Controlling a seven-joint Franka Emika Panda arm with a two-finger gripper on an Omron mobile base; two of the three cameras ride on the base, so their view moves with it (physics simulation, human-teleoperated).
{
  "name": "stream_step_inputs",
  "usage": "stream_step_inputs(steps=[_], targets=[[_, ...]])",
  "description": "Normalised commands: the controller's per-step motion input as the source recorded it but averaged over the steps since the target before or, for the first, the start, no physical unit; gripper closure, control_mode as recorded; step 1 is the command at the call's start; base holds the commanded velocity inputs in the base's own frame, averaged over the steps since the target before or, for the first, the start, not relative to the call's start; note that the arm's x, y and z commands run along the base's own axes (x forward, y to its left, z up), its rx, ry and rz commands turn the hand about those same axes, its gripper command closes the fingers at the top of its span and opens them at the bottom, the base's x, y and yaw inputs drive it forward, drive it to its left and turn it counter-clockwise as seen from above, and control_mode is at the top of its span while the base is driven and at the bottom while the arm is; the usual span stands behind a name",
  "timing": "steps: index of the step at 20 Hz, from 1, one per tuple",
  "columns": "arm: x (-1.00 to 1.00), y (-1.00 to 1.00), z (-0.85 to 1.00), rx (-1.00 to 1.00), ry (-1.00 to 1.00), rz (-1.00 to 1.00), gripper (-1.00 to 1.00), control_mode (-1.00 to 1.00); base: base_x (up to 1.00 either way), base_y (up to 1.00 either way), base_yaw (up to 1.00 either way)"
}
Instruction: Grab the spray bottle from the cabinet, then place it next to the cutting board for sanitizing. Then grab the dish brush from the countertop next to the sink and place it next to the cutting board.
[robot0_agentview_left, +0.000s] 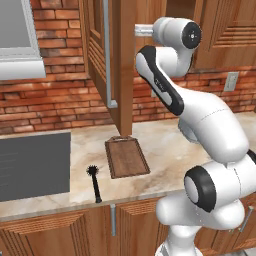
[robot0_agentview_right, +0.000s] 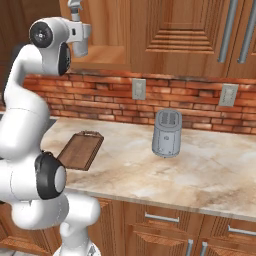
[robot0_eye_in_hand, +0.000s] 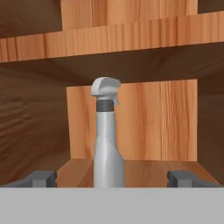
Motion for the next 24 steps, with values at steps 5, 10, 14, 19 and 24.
stream_step_inputs(steps=[5,10,14,19,24], targets=[[0.1,0.13,0.02,0.0,0.0,0.0,-1.0,-1.0,0.0,0.0,0.0],[0.14,0.23,0.01,0.0,0.0,0.0,-1.0,-1.0,0.0,0.0,0.0],[0.26,0.09,0.0,0.0,0.01,0.0,-1.0,-1.0,0.0,0.0,0.0],[0.3,0.0,0.0,0.0,0.02,0.0,-1.0,-1.0,0.0,0.0,0.0],[0.25,0.0,0.0,0.0,0.0,0.0,-1.0,-1.0,0.0,0.0,0.0]])
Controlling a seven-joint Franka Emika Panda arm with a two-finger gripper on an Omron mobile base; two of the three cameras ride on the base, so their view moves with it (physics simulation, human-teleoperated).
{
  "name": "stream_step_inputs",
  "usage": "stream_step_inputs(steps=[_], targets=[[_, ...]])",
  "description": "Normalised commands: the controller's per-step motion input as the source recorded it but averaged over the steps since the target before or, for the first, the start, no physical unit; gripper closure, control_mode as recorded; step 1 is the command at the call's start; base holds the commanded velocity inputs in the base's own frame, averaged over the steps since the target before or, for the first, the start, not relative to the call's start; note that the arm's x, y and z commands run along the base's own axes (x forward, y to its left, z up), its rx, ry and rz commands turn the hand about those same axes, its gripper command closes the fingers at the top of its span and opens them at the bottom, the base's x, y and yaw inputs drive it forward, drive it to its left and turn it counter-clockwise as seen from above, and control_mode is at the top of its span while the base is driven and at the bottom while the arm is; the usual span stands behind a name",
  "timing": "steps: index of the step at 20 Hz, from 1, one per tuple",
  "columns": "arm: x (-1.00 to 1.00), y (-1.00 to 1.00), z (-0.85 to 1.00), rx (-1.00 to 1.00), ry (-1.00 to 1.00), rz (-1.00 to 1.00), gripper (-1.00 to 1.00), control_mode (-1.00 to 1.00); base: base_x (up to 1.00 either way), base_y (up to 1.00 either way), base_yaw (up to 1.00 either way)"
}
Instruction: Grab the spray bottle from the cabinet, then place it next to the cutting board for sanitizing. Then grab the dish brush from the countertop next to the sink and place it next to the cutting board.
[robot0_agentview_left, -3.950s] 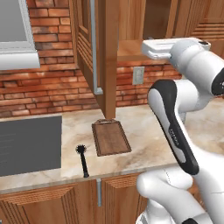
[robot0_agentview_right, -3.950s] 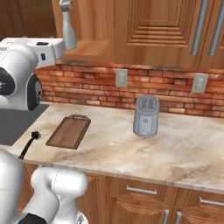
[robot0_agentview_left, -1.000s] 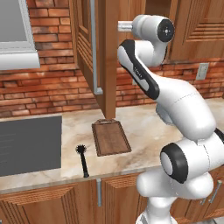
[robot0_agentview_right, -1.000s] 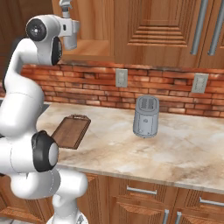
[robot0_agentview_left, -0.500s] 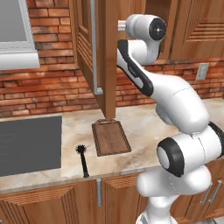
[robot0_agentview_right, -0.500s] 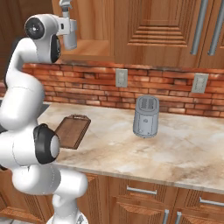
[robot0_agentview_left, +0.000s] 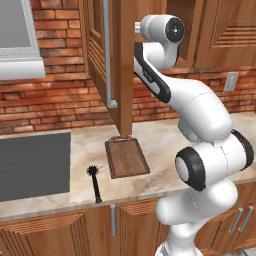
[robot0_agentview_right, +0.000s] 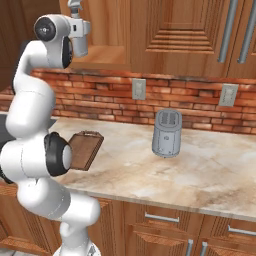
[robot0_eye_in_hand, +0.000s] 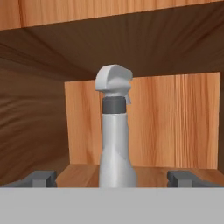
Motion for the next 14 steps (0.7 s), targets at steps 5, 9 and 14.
stream_step_inputs(steps=[5,9,14], targets=[[0.19,0.0,0.0,0.0,0.0,0.0,-1.0,-1.0,0.0,0.0,0.0],[0.14,0.0,0.0,0.0,0.0,0.0,-1.0,-1.0,0.0,0.0,0.0],[0.14,0.0,0.0,0.0,0.01,0.0,-1.0,-1.0,0.0,0.0,0.0]])
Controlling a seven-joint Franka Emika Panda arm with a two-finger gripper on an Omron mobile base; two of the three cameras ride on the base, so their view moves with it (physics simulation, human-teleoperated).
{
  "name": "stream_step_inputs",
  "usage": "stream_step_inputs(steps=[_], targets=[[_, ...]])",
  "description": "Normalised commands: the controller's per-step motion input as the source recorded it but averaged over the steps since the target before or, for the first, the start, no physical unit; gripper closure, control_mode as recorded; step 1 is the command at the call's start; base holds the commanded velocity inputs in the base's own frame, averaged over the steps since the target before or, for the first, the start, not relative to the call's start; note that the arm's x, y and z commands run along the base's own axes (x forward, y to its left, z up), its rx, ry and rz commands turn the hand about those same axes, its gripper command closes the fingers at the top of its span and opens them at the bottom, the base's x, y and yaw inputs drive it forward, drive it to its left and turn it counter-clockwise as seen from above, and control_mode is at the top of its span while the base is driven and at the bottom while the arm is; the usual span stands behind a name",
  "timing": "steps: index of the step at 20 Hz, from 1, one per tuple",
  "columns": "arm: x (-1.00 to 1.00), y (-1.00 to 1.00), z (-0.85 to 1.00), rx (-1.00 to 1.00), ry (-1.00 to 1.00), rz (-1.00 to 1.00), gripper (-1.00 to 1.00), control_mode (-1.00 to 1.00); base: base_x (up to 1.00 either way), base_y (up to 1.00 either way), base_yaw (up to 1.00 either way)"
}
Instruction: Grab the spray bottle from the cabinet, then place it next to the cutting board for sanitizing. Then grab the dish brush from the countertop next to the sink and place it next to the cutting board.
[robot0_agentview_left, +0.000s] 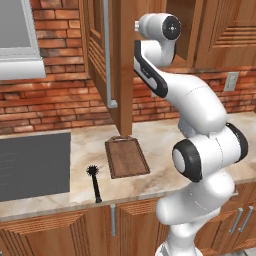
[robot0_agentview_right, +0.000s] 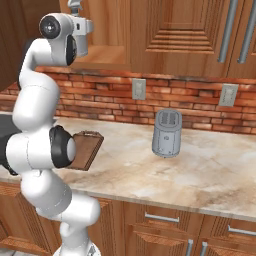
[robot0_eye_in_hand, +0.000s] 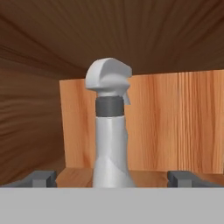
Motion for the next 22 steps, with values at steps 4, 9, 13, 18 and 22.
stream_step_inputs(steps=[4,9,13,18,22], targets=[[0.18,0.0,0.0,0.0,0.0,0.0,-1.0,-1.0,0.0,0.0,0.0],[0.12,0.0,0.0,0.0,0.0,0.0,-1.0,-1.0,0.0,0.0,0.0],[0.12,0.0,0.0,0.0,0.0,0.0,-1.0,-1.0,0.0,0.0,0.0],[0.18,0.01,0.0,0.0,0.0,0.0,-1.0,-1.0,0.0,0.0,0.0],[0.2,0.05,0.0,0.0,0.0,0.0,-1.0,-1.0,0.0,0.0,0.0]])
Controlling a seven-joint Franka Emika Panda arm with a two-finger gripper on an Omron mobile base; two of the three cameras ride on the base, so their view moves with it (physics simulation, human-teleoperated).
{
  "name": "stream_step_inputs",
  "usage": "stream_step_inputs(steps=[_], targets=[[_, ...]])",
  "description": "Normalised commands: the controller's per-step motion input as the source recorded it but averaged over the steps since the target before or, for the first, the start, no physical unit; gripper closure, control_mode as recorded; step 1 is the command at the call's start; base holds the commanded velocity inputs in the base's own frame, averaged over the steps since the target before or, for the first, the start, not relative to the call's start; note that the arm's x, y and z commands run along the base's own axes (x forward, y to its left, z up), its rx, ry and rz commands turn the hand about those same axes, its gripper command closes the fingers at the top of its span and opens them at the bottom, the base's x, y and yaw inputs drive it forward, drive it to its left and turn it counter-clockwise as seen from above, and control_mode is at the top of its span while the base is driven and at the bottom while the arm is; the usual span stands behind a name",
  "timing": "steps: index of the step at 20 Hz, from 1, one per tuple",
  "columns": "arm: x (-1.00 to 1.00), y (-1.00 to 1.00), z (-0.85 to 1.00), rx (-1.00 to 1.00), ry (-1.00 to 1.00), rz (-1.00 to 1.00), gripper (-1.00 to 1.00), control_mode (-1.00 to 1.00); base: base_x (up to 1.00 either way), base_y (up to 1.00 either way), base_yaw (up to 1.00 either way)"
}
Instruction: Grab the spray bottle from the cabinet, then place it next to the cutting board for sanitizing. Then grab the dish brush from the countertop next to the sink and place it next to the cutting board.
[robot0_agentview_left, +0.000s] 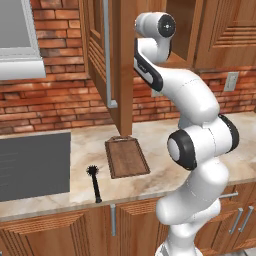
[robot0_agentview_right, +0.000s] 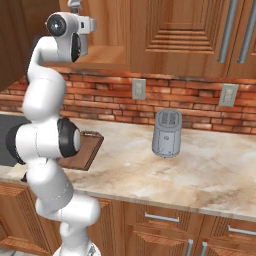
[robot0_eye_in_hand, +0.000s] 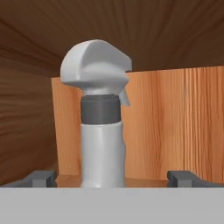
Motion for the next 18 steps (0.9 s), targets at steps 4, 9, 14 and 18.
stream_step_inputs(steps=[4,9,14,18], targets=[[0.21,0.05,0.0,0.0,0.0,0.0,-1.0,-1.0,0.0,0.0,0.0],[0.22,0.04,0.0,0.0,0.0,0.0,-1.0,-1.0,0.0,0.0,0.0],[0.23,0.06,0.0,0.0,0.0,0.0,-1.0,-1.0,0.0,0.0,0.0],[0.19,0.04,0.0,0.0,0.0,0.0,-1.0,-1.0,0.0,0.0,0.0]])
